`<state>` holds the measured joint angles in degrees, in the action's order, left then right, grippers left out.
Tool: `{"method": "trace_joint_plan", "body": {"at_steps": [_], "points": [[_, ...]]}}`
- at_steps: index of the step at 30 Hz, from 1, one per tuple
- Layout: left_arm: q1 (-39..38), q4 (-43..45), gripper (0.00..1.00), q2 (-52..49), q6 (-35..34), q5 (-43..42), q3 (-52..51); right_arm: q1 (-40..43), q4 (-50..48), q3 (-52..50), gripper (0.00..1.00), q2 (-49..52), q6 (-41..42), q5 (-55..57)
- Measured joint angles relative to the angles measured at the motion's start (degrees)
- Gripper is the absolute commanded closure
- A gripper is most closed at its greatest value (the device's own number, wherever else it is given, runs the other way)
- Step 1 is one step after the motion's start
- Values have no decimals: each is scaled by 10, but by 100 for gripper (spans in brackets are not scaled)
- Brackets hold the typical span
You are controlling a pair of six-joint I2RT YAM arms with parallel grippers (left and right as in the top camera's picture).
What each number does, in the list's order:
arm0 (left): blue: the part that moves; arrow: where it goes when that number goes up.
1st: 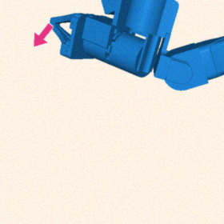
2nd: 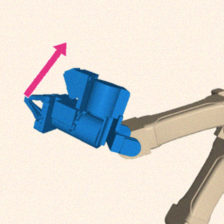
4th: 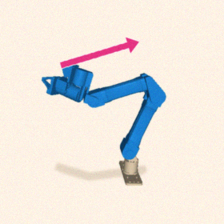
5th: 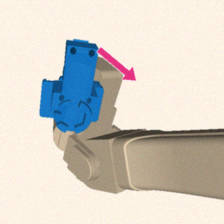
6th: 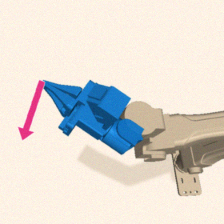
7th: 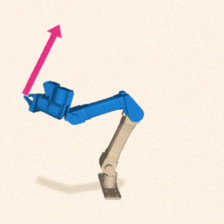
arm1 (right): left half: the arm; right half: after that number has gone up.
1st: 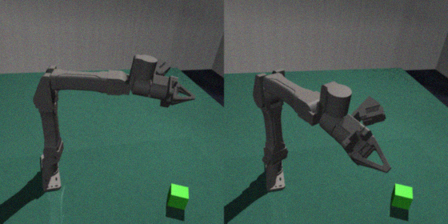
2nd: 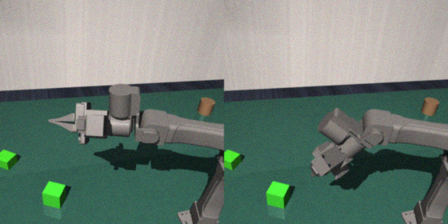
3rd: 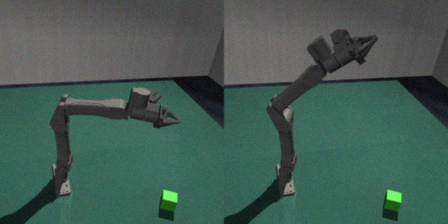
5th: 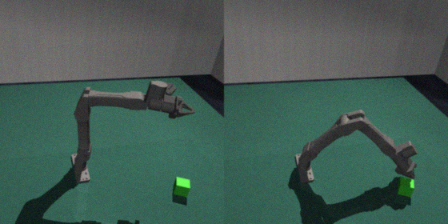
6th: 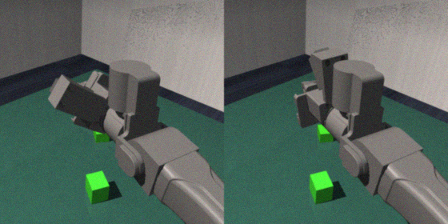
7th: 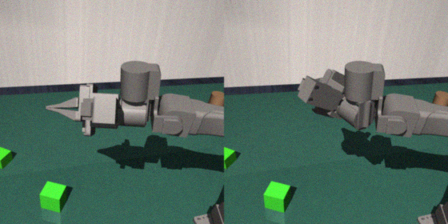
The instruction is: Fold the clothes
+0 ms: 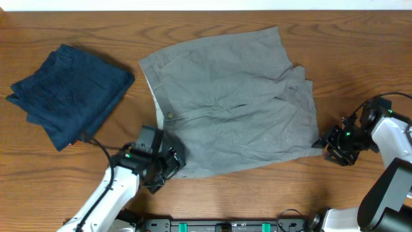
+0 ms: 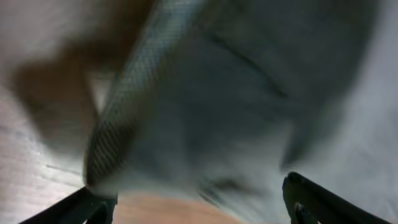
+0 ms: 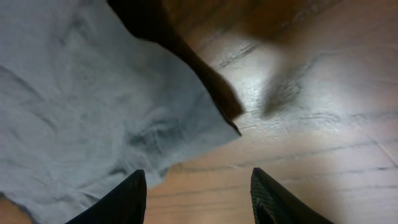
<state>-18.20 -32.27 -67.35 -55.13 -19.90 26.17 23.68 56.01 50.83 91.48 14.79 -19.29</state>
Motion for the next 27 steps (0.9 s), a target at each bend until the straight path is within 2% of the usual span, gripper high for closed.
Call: {"method": "trace_joint_plan", "body": {"at_steps": [2,6,9,12,18,24,25,27], "points": [[-1,29,19,7,-35,5,-11,-3,-8,-7,48,0,3,-5],[-3,79,62,11,-77,33,-26,-24,-22,-12,47,0,9,-9],[-3,87,81,9,-89,48,-33,-35,-30,-12,47,0,21,-8],[-3,87,86,7,-94,50,-36,-42,-33,-12,48,0,38,-3],[-3,77,87,7,-93,25,-37,-59,-45,-20,48,0,60,7],[-3,72,87,6,-80,9,-38,-75,-70,-70,49,0,83,11],[-3,72,87,6,-78,8,-38,-75,-76,-80,53,-1,88,10],[-3,70,88,6,-76,7,-38,-75,-104,-92,68,-13,94,6]]}}
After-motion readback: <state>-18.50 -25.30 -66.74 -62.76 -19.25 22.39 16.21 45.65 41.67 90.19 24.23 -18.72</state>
